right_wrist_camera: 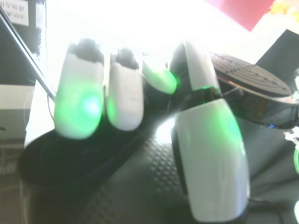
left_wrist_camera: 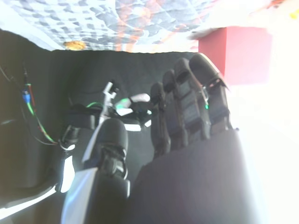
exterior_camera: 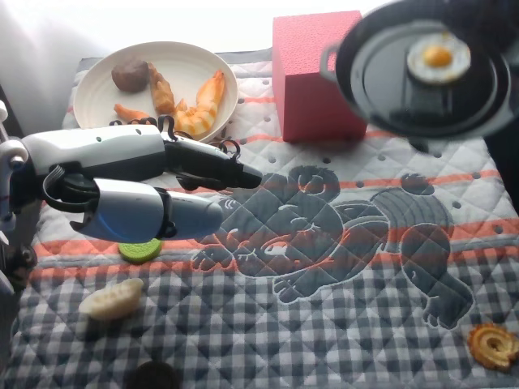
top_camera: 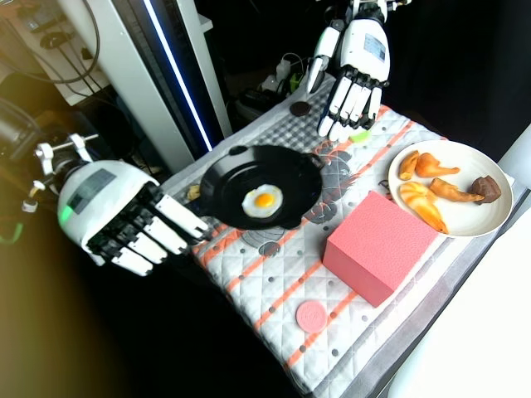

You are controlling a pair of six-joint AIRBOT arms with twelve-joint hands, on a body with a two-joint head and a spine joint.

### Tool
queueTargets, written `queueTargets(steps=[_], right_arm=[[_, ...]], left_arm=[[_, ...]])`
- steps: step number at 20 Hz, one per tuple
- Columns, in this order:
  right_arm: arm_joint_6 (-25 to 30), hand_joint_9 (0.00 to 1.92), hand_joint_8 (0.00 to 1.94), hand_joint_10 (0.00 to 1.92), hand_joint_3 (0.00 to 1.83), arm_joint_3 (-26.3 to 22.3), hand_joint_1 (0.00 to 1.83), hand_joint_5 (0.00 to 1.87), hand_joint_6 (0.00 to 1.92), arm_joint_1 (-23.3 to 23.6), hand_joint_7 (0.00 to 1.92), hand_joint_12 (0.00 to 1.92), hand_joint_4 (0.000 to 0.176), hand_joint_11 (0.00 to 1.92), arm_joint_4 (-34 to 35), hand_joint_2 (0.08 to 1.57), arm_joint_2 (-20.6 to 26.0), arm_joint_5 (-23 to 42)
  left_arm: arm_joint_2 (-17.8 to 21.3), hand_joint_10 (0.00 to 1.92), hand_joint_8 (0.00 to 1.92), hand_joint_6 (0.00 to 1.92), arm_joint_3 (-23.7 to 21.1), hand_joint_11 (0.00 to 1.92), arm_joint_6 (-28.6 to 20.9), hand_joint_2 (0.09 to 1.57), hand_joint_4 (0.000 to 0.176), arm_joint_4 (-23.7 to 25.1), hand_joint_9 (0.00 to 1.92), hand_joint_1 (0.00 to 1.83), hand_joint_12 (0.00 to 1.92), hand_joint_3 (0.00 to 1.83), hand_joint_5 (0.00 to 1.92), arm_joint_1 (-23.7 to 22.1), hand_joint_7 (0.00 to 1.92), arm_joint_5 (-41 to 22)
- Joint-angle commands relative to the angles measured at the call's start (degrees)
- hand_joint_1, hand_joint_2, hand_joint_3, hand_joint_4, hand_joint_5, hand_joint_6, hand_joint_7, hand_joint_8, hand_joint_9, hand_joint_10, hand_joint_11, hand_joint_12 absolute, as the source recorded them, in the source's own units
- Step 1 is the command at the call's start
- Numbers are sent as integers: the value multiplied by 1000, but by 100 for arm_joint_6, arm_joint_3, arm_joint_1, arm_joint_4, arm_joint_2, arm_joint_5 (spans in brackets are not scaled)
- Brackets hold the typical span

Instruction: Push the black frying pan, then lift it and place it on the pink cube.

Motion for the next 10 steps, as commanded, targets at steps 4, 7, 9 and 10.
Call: queueTargets(steps=[4,7,9,10], right_arm=[[6,1696,1941,1921,0,621,1542,1258,1921,823,1573,1921,0,1696,-156,1262,-497,-507],[-12,1571,1941,1921,11,1232,1265,1226,1921,1444,1443,1921,0,1590,-165,1343,-1003,-1295],[-41,1571,1941,1921,0,1628,1397,1223,1921,1758,1421,1921,0,1617,-156,1310,-1322,-1663],[-82,1592,1941,1921,0,1855,1443,1275,1921,1946,1452,1921,0,1629,-160,1294,-1511,-1932]], left_arm=[[45,92,7,11,-16,0,-21,1550,61,-194,290,166,1066,6,346,6,320,-586],[37,129,16,24,-1,0,-21,1548,48,-206,325,239,1020,0,381,29,359,-617],[2,151,15,27,39,0,-21,1525,45,-212,342,345,1088,0,405,30,384,-653],[-15,159,12,25,55,0,-21,1516,49,-218,349,372,1129,0,409,33,389,-657]])
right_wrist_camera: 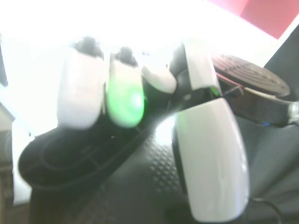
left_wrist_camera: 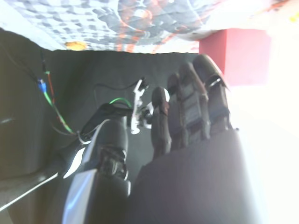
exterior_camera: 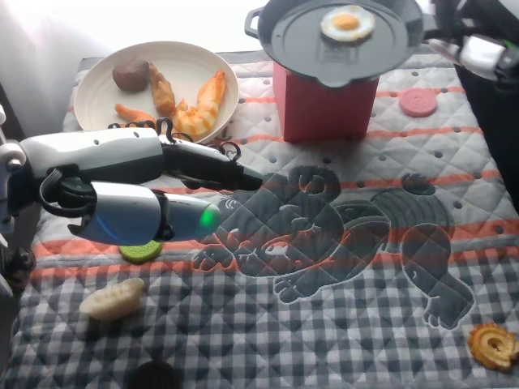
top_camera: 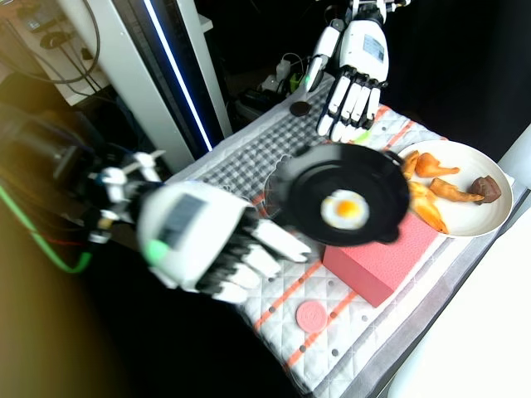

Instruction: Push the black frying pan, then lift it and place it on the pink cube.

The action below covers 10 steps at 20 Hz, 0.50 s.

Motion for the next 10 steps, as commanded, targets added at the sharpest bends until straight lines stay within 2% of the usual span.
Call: queueTargets(steps=[1,2,3,5,6,8,9,10], right_arm=[[-84,1601,1941,1921,0,112,1403,1313,1921,179,1469,1921,0,1642,-127,1319,-45,341],[-100,1582,1941,1921,0,223,1316,1258,1921,276,1453,1921,0,1623,-127,1319,-118,216],[-100,1607,1941,1921,0,356,1387,1295,1921,328,1485,1921,0,1641,-97,1294,-204,116],[-100,1662,1941,1921,0,572,1441,1392,1921,394,1572,1921,0,1676,-32,1299,-334,-57],[-100,1629,1941,1921,0,658,1475,1338,1921,411,1522,1921,0,1655,-9,1293,-383,-144],[-169,1595,1941,1921,0,762,1505,1282,1921,412,1480,1921,0,1624,133,1270,-458,-242],[-175,1546,1941,1921,0,804,1457,1242,1921,412,1428,1921,0,1579,174,1277,-480,-310],[-176,1546,1941,1921,0,807,1457,1242,1921,411,1428,1921,0,1579,183,1277,-480,-332]], left_arm=[[-24,171,14,26,30,0,-23,1516,36,-189,368,389,1158,0,420,-21,408,-588],[-40,191,20,36,41,0,-23,1503,21,-189,404,440,1202,0,453,-13,439,-604],[-46,170,11,20,49,0,-23,1524,33,-189,341,337,1055,5,424,-11,377,-620],[-80,197,16,34,85,0,-25,1507,0,-189,365,421,1080,0,487,-12,411,-662],[-99,215,14,31,99,0,-29,1513,0,-186,374,414,1106,0,496,-11,419,-663],[-92,398,1,8,99,0,-68,1521,0,-143,308,425,1175,0,517,-11,438,-658],[-87,438,5,8,102,0,-81,1522,0,-145,241,401,1060,0,487,0,396,-676],[-89,438,5,8,104,0,-81,1522,0,-149,241,401,1060,0,487,0,396,-682]])
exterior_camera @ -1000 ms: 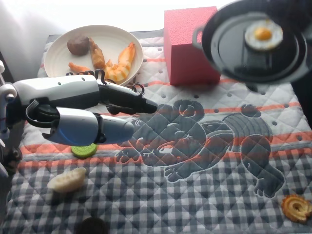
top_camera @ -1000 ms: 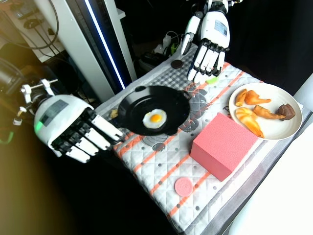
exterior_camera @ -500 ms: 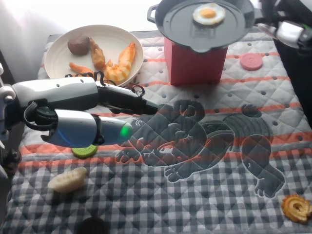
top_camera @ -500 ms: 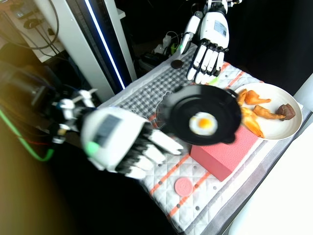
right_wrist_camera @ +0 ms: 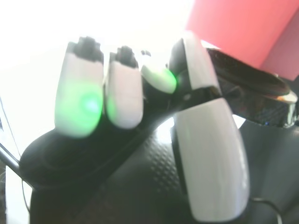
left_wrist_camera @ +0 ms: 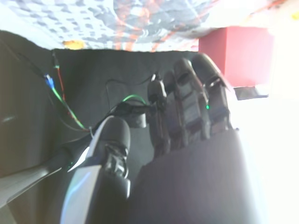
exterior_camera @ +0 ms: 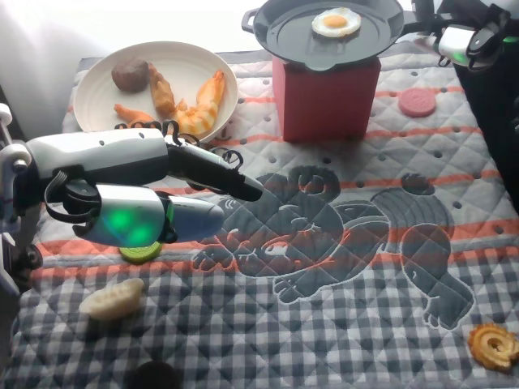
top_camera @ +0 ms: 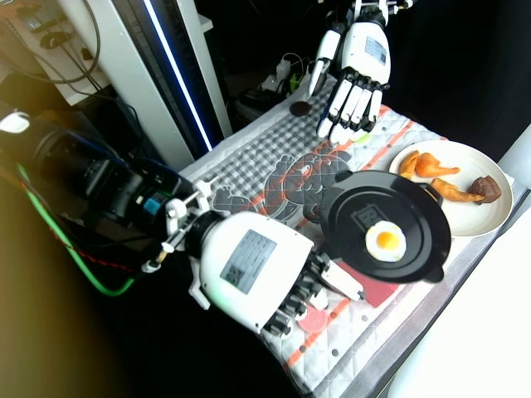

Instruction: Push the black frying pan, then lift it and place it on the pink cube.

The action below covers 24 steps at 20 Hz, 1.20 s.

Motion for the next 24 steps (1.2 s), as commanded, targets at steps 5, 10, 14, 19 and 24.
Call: queueTargets(steps=[5,10,14,19,24], right_arm=[[-325,1065,1941,1921,48,-13,937,578,1837,10,912,1921,0,1136,215,1378,-16,462],[-392,47,914,1176,0,-207,765,30,627,-165,91,1504,22,6,223,1293,86,440],[-684,2,6,181,0,-503,621,0,3,-164,0,37,171,0,224,1210,222,461],[-1098,0,0,0,0,-1338,642,0,0,-178,0,0,137,0,88,1141,990,902],[-1099,0,0,0,0,-2708,519,0,0,-552,0,0,126,0,-692,1090,2233,2107]], left_arm=[[-3,443,12,0,5,0,-75,1503,42,-200,270,458,1115,0,437,6,430,-547],[17,471,16,19,-4,0,-118,1439,29,-202,307,550,1178,0,462,30,474,-511],[59,478,3,6,-41,0,-118,1426,28,-201,295,462,1173,0,388,66,462,-456],[88,490,6,15,-71,0,-120,1363,0,-211,320,561,1166,0,435,86,484,-431],[291,487,3,7,-199,0,-119,1357,12,-286,302,547,1149,0,435,128,474,-538]])
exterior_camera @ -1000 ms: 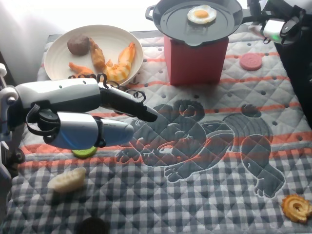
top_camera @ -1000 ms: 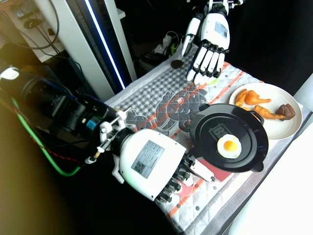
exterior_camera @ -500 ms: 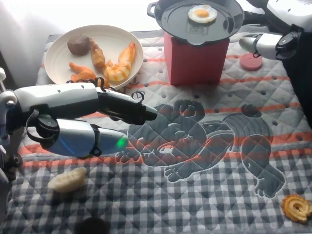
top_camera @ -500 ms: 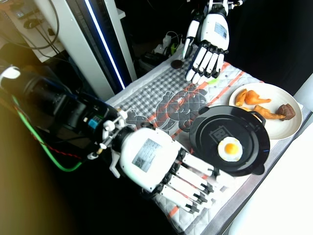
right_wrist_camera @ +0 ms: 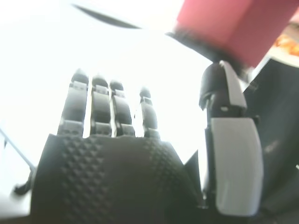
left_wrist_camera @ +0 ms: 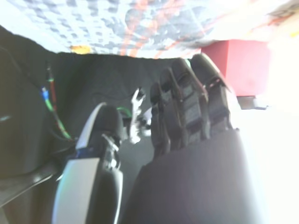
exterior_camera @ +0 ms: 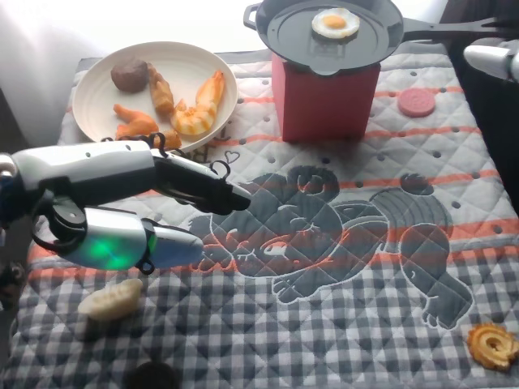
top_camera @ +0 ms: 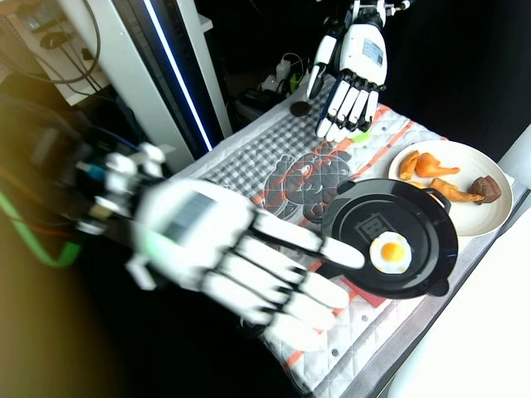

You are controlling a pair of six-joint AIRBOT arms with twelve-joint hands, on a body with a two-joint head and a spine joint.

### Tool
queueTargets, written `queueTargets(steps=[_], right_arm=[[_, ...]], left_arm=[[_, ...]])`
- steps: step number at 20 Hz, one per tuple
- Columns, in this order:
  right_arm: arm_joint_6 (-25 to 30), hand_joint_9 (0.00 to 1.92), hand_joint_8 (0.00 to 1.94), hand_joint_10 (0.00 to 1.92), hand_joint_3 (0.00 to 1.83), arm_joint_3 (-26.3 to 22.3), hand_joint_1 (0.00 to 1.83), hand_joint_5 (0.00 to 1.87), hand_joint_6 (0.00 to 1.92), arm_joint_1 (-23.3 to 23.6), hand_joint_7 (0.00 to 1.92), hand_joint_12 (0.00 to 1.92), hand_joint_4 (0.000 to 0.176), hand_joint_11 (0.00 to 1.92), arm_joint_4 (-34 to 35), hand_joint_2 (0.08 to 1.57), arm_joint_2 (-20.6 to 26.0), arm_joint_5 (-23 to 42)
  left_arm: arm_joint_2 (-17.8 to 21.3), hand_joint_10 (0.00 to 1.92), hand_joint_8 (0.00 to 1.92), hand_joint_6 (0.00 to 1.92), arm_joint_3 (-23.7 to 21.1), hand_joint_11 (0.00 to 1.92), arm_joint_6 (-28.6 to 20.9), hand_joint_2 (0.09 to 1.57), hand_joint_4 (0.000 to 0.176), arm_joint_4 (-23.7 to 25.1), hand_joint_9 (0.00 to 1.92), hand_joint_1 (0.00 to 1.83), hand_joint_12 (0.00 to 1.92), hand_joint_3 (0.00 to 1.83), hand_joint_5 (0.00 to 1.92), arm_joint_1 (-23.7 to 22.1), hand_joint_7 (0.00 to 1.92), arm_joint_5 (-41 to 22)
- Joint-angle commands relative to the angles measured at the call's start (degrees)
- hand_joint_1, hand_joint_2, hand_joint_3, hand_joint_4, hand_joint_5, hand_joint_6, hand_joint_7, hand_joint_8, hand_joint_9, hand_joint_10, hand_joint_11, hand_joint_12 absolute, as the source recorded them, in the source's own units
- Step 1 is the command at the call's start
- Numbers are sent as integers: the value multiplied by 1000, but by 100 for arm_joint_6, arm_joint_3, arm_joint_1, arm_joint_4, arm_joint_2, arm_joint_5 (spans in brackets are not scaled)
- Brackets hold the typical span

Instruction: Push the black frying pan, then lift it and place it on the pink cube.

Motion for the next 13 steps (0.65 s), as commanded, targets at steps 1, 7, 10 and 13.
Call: queueTargets(steps=[1,7,10,13], right_arm=[[16,0,0,0,0,-207,507,0,0,-45,0,0,118,0,-303,1092,157,1084],[1064,0,0,0,0,-883,505,0,0,-999,0,0,104,0,-824,1086,922,2421],[1211,0,0,0,0,-1000,497,0,0,-1312,0,0,110,0,-830,1083,1053,2840],[1211,0,0,0,0,-1110,492,0,0,-1383,0,0,109,0,-892,1085,1150,3103]], left_arm=[[110,508,1,2,-41,0,-17,1346,21,-220,296,546,1169,0,409,-63,465,-625],[487,584,5,12,-211,0,643,1285,0,-1131,273,587,1478,0,478,-28,518,-1106],[580,356,0,0,-189,0,871,1341,8,-1527,98,371,921,4,187,-70,235,-1367],[720,75,0,6,-196,0,1067,1347,0,-1883,20,397,382,1,66,-142,62,-1731]])
